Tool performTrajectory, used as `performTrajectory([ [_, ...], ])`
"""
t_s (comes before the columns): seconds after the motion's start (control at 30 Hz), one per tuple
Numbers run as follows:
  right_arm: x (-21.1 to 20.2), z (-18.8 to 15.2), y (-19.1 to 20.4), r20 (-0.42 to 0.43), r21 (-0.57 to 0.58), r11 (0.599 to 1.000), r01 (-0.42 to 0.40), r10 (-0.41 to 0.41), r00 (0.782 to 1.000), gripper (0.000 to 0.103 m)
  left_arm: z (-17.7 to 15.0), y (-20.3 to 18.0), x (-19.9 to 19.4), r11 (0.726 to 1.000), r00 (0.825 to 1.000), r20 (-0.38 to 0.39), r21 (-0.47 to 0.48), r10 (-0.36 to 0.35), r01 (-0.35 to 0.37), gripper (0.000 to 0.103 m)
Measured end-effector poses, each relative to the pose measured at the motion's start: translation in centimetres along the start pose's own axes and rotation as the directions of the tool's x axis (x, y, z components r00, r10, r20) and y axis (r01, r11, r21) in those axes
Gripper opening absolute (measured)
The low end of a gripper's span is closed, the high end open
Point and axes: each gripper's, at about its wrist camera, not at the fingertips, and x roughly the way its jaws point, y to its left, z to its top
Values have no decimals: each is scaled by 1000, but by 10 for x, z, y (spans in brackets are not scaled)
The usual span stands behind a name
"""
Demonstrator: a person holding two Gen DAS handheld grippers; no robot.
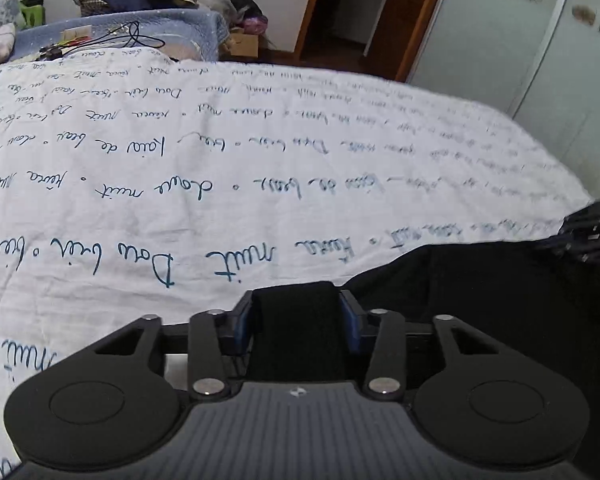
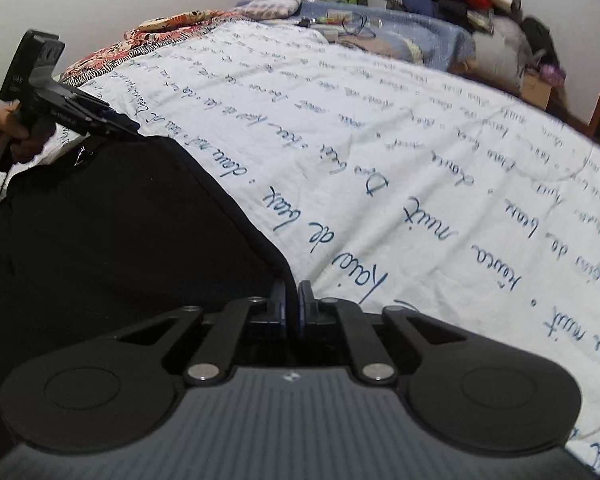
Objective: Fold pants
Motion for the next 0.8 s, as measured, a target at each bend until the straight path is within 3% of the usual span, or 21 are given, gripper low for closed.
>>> performTrajectory([
  [0.13,-7,2,23,51,-65,991,117,-114,992,6,0,-17,-13,998,997,63,34,50,-52,31],
  [0.23,-15,6,43,117,-138,958,252,-237,964,5,1,-27,-24,991,986,132,75,102,-112,31],
  [0.33,-20,8,61,172,-191,916,353,-323,931,5,1,-28,-27,986,979,134,46,153,-160,31],
  [0.47,-34,6,92,245,-229,870,437,-383,891,5,-8,-47,-45,961,956,210,142,204,-236,31],
  [0.53,-44,1,107,282,-260,842,473,-402,871,5,-11,-49,-58,968,955,228,115,192,-222,31],
  [0.7,-71,-15,147,340,-315,798,514,-411,846,5,-25,-67,-93,964,940,295,143,173,-223,31],
  [0.8,-86,-27,164,354,-345,779,524,-409,841,4,-38,-71,-109,966,935,317,146,158,-212,31],
])
